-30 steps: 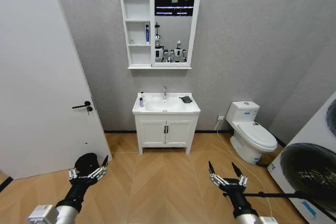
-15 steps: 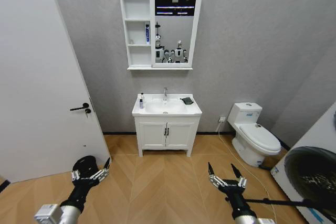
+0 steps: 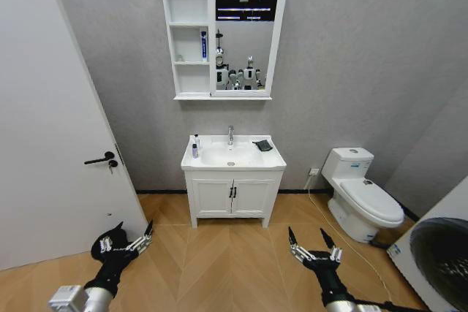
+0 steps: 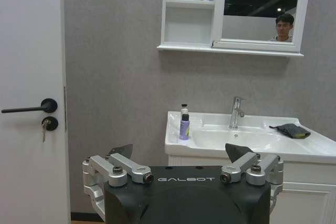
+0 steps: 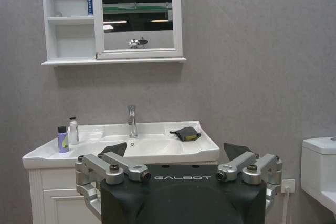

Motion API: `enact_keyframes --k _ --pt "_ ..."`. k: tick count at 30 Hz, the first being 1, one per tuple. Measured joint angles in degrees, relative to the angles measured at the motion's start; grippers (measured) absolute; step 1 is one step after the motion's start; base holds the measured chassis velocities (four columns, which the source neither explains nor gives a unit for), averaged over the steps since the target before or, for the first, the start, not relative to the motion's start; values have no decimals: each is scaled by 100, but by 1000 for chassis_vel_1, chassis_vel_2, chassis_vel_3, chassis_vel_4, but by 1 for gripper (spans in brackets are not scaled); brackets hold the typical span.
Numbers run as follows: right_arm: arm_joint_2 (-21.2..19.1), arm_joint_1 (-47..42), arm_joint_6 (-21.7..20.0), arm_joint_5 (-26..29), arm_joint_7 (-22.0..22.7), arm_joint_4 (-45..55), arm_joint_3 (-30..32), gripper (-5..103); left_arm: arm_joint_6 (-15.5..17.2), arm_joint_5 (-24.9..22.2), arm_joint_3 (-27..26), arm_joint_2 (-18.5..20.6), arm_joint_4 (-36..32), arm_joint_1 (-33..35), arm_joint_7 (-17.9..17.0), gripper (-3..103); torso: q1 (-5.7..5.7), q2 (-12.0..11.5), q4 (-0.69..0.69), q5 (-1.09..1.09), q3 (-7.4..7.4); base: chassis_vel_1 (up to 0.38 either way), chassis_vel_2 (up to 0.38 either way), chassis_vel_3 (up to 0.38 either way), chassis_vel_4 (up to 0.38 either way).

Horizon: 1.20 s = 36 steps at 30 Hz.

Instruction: Move facial cleanser and shampoo from washbasin to cabinet, then wipe washbasin with towel.

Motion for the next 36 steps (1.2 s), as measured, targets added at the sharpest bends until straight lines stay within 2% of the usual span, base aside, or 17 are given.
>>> enact_keyframes --k 5,10,15,18,19,27,28,32,36 --pt "-4 2 28 16 -24 -25 10 100 -5 70 82 2 52 -13 3 101 -1 0 2 0 0 -153 180 184 -164" --pt "11 1 41 14 -41 -27 7 100 -6 76 100 34 71 -24 5 95 0 0 0 0 0 -217 195 209 -216" --pt "17 8 44 7 -51 -48 8 100 -9 100 112 50 96 -38 10 99 2 -1 2 1 1 -209 222 218 -209" --pt "15 17 44 6 -61 -52 14 100 -9 111 123 34 94 -39 12 94 2 -1 0 0 1 -215 210 235 -224" --pt "14 19 44 7 -63 -52 18 100 -9 113 123 34 88 -37 12 96 2 -1 0 1 1 -202 212 202 -227" --pt "22 24 44 4 -67 -55 16 100 -10 114 112 39 80 -41 14 97 1 -1 1 0 1 -200 203 214 -207" --pt "27 21 44 -4 -67 -57 16 100 -9 130 134 33 80 -41 16 101 0 0 0 -1 0 -209 197 200 -237" --pt "8 25 44 -17 -67 -87 12 100 -11 195 186 32 96 -35 20 98 1 -1 3 2 1 -198 211 219 -221" --pt "-23 40 38 -26 -68 -98 15 100 -17 220 223 44 110 -38 24 96 1 0 1 0 1 -229 193 212 -208"
